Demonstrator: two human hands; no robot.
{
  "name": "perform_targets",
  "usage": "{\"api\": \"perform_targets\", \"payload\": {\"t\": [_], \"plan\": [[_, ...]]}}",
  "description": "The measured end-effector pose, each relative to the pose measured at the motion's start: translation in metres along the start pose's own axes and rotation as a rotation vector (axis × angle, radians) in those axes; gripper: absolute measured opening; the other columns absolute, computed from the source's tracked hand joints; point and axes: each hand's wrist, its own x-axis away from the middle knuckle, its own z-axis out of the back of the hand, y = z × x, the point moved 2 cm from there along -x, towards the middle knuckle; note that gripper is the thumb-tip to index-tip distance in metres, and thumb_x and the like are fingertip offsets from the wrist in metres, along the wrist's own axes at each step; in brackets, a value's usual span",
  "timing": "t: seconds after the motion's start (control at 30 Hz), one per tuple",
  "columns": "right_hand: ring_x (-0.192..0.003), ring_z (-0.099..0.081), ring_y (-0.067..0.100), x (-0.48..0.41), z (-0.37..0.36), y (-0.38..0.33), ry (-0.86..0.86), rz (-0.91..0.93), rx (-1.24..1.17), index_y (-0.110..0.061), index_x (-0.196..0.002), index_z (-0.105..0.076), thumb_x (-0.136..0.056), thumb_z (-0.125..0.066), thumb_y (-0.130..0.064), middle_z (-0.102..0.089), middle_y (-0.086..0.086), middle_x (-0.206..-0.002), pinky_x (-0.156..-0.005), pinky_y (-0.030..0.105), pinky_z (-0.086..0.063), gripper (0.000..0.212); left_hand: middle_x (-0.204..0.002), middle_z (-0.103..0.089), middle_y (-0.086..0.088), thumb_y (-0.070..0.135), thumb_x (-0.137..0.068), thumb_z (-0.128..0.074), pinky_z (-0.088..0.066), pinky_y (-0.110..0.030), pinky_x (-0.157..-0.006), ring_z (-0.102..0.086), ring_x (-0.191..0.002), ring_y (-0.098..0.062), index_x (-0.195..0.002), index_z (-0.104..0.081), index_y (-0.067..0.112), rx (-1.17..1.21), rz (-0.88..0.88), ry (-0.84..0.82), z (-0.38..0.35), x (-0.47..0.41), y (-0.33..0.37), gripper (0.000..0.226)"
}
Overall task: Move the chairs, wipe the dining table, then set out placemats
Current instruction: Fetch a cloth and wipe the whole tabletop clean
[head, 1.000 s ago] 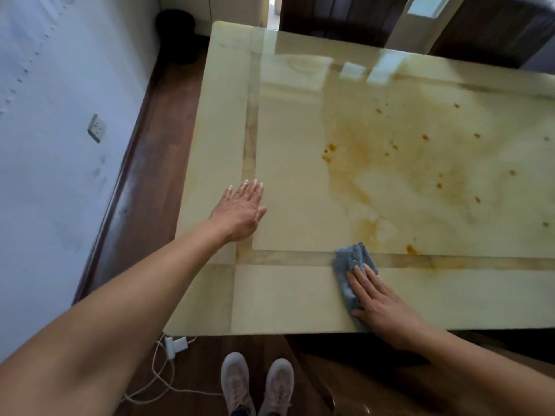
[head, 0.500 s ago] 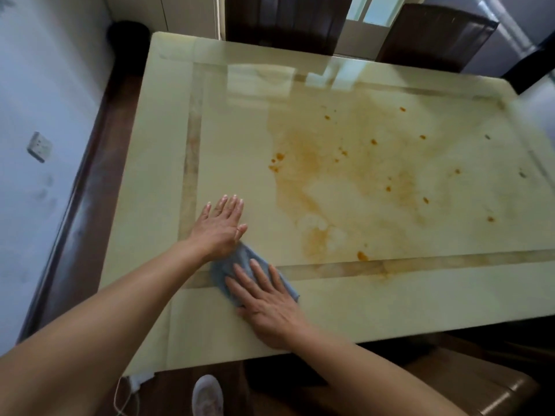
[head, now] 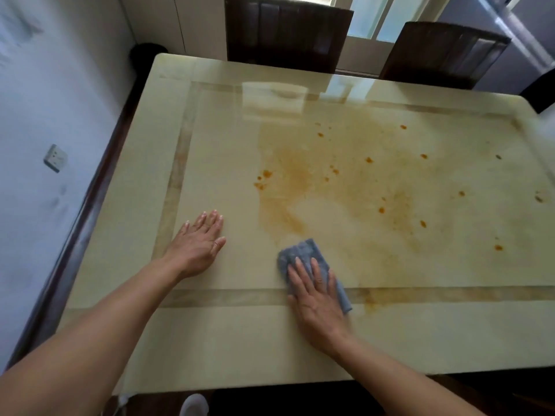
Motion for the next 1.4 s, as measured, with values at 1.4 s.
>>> {"api": "perform_targets", "payload": {"t": [1.4], "plan": [[-0.144,0.02,0.014,-0.219,0.068,0.073,-0.082,-0.379,-0.157,-0.03,-0.149,0.011,-0.102,-0.017,-0.038,0.021,-0.011,-0.156,-0.113,0.049,0.015,0.055,-0.158,0.017,0.005,0.042,-0.101,-0.006,0.015,-0.04,-0.117,0.02,-0.145,-0.012,-0.151,0.01,0.018,-0.052,0.019,0.158,0.082,-0.133,-0.038,0.057]]}}
